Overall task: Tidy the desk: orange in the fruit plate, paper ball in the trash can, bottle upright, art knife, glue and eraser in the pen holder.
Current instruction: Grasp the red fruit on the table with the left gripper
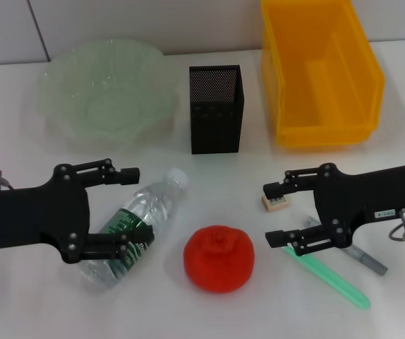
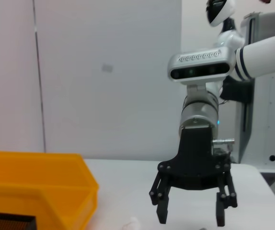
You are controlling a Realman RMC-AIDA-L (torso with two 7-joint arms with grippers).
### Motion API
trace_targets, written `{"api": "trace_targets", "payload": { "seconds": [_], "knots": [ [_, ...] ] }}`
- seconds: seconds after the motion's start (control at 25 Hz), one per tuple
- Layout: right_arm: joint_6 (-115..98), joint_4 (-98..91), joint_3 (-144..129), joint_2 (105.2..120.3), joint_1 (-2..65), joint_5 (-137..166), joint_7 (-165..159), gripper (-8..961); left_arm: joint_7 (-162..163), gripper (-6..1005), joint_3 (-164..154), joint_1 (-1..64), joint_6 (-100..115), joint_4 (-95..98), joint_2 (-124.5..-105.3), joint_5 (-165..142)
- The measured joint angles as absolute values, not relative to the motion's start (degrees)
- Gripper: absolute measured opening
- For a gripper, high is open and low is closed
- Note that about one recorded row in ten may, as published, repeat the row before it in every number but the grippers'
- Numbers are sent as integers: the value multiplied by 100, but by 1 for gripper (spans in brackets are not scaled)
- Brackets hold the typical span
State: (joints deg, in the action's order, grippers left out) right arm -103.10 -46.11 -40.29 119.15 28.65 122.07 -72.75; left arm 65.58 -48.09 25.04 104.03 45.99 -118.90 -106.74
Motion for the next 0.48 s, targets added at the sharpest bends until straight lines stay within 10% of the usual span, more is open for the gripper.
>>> {"api": "trace_targets", "payload": {
  "seconds": [0.48],
  "knots": [
    [-10456, -5370, -3786, 11906, 2246, 12224, -7622, 769, 6533, 754, -6246, 2507, 9553, 4381, -11910, -9899]
  ]
}}
